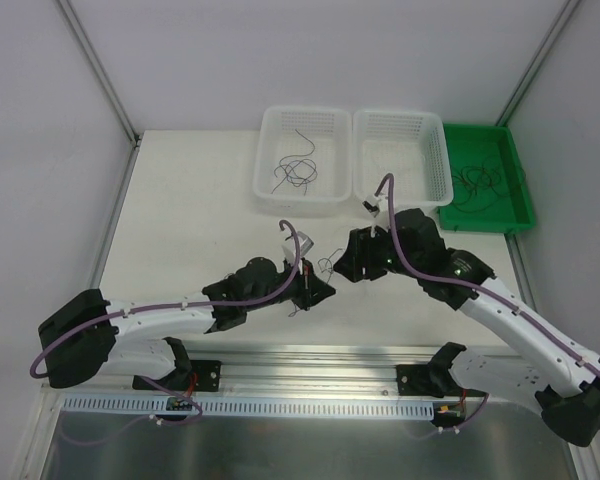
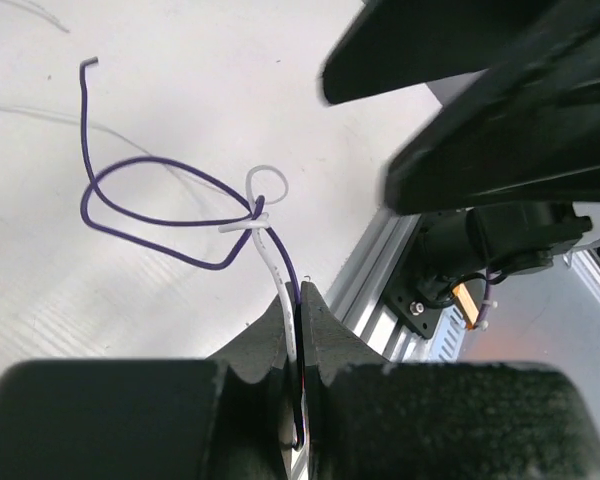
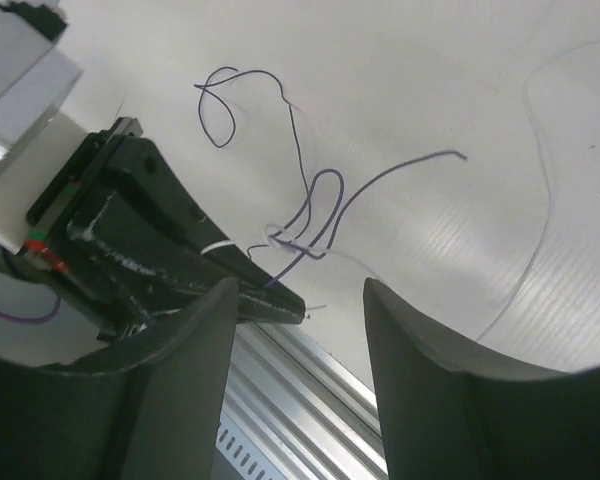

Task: Untangle the cables
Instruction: Untie the cable.

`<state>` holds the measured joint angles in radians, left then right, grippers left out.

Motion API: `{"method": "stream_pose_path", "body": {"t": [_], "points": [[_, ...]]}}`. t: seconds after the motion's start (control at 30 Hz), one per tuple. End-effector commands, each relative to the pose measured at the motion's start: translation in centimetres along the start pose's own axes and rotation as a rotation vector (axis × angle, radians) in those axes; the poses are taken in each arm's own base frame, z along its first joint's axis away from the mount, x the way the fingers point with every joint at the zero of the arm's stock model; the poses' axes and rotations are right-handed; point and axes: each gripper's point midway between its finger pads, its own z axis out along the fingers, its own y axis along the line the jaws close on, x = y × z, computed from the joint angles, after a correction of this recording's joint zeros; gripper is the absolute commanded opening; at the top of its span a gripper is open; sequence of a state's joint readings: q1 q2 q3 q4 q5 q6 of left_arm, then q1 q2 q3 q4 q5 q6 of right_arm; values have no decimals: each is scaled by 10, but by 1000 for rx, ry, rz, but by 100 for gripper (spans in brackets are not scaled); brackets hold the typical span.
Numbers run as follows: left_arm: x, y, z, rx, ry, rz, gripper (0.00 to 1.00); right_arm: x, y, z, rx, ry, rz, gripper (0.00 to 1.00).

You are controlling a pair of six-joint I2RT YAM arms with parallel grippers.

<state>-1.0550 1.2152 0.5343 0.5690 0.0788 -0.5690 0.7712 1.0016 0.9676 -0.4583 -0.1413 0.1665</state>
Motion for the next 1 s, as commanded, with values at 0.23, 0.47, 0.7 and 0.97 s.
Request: {"method": "stream_pose_path", "body": {"t": [0.23,0.47,0.7,0.97], "points": [[-11,-20,-5,110,-71,27,0,16,-2,-9,-74,-41,-174,46],[-7,-29,-11,167,-50,52,0,19,11,3,-185,-71,-252,42],[-3,-32,-14,187,-36,71,0,16,24,-1,-266,-97,-300,41],[-5,-31,-15,179,-43,72,0,17,26,1,-274,-86,-281,27]]}}
